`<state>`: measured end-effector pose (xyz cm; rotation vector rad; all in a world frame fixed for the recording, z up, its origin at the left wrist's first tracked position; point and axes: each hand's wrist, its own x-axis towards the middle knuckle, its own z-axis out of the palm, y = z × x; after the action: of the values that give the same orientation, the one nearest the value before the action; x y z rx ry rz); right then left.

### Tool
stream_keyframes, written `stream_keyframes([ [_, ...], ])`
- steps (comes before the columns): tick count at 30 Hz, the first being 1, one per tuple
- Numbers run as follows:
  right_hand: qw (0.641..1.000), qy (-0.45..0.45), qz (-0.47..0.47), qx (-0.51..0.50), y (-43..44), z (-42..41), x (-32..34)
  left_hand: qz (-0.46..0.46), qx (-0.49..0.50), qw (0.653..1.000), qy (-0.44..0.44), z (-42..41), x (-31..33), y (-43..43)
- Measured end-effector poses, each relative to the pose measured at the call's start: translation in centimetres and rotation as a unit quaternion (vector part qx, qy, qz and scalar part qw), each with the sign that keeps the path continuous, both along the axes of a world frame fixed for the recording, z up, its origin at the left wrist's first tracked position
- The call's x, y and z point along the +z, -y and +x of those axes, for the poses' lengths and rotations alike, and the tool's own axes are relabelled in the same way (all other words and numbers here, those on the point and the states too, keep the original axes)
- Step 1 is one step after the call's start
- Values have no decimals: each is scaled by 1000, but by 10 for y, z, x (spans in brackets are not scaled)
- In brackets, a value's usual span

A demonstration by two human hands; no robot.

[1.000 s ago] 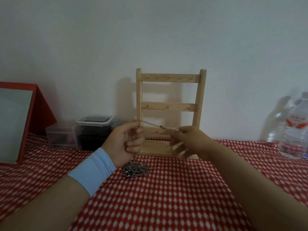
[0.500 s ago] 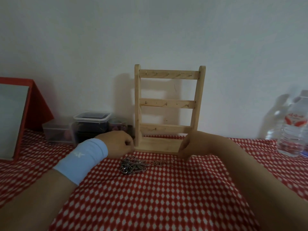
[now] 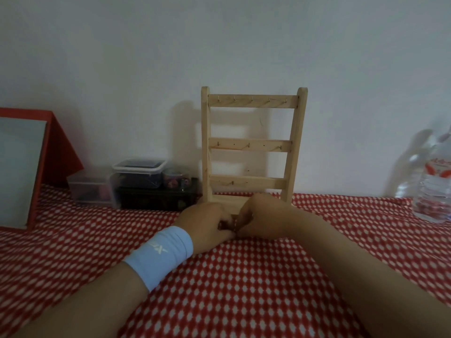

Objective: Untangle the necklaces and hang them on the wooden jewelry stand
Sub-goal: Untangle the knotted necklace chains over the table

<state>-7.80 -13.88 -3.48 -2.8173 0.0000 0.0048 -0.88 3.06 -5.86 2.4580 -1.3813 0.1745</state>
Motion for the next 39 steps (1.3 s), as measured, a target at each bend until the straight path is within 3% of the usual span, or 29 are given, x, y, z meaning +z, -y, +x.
stream_keyframes([
  [4, 997, 46, 64, -8, 7, -4, 3, -139, 15, 984, -110, 0, -13, 1],
  [9, 962, 94, 255, 6, 12, -8, 11, -323, 14, 922, -215, -5, -8, 7],
  [13, 954, 104, 283, 9, 13, -11, 16, -393, 7, 893, -221, -10, -10, 8],
  [17, 948, 114, 298, 7, 11, -10, 16, -422, 24, 893, -157, -13, -12, 8],
  [21, 974, 115, 196, 11, 4, -9, 15, -397, 38, 911, -103, -10, -18, 8],
  [27, 964, 96, 249, -4, 4, -5, 10, -393, 7, 903, -173, -14, -15, 8],
  [30, 964, 93, 250, -2, 3, -5, 10, -383, 18, 911, -152, -13, -16, 8],
  [35, 964, 96, 246, -3, 2, -4, 10, -419, 18, 889, -183, -12, -16, 8],
  [39, 951, 80, 298, -17, 1, -4, 13, -439, 8, 876, -201, -13, -12, 5],
])
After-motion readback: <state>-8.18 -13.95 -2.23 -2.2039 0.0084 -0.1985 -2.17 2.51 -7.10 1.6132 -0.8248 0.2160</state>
